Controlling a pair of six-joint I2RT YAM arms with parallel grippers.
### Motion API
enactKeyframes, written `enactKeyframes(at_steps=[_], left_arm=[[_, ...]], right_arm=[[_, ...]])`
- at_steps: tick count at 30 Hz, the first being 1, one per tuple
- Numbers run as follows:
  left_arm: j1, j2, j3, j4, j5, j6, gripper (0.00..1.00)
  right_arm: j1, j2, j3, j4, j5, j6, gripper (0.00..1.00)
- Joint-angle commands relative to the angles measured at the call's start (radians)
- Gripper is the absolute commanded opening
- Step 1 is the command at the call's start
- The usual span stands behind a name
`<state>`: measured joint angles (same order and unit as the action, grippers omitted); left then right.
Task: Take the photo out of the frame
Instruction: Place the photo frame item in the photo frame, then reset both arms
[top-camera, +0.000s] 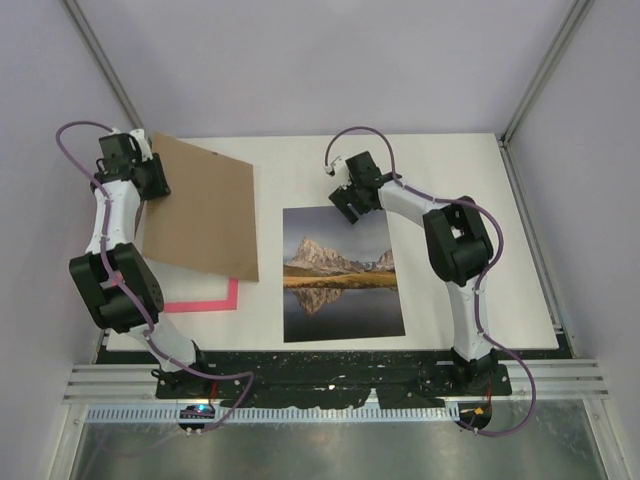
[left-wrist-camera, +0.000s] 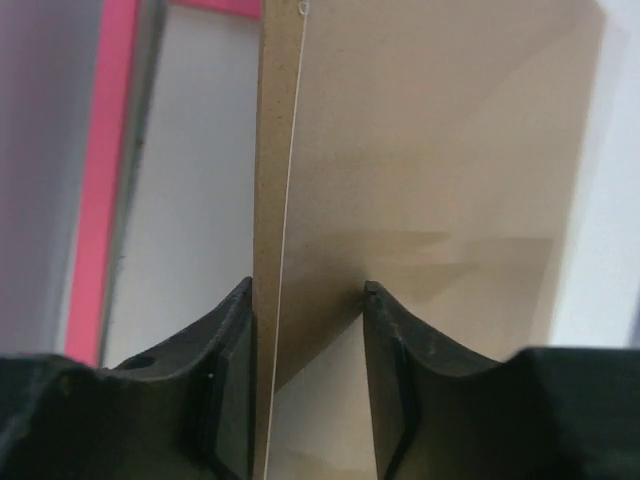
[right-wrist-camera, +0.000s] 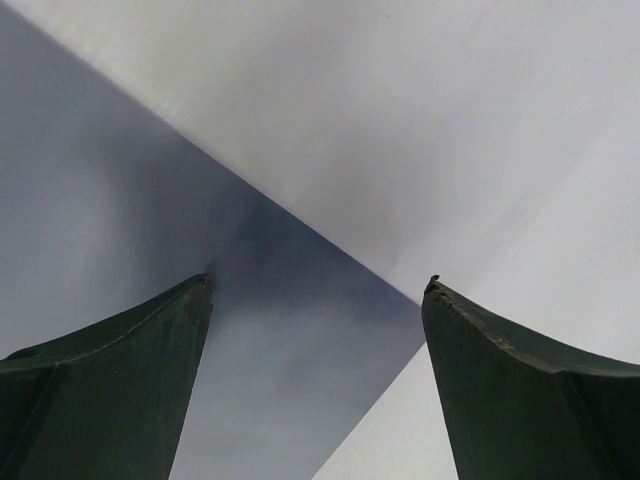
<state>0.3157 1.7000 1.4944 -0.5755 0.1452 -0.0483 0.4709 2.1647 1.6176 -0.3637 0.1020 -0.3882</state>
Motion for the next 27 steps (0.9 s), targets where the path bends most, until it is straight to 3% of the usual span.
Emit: enactKeyframes(at_steps=[1, 7, 16, 27], left_arm=[[0.02, 0.053, -0.033, 0.014, -0.361, 0.192, 0.48], [0.02, 0.082, -0.04, 0.026, -0.403, 0.209, 0.67], [0.02, 0.081, -0.034, 0.025, -0.417, 0.208, 0.76], [-0.044, -0.123, -0.055, -0.084, -0.202, 0.169, 1.0]], right_arm=[[0.02, -0.026, -0.007, -0.083, -0.036, 0.017, 0.91], [0.032, -0.037, -0.005, -0.092, -0.051, 0.028, 0.91], [0.046, -0.054, -0.007, -0.106, -0.059, 0.029, 0.9], [0.032, -0.258, -0.057, -0.126, -0.186, 0.031, 0.94]])
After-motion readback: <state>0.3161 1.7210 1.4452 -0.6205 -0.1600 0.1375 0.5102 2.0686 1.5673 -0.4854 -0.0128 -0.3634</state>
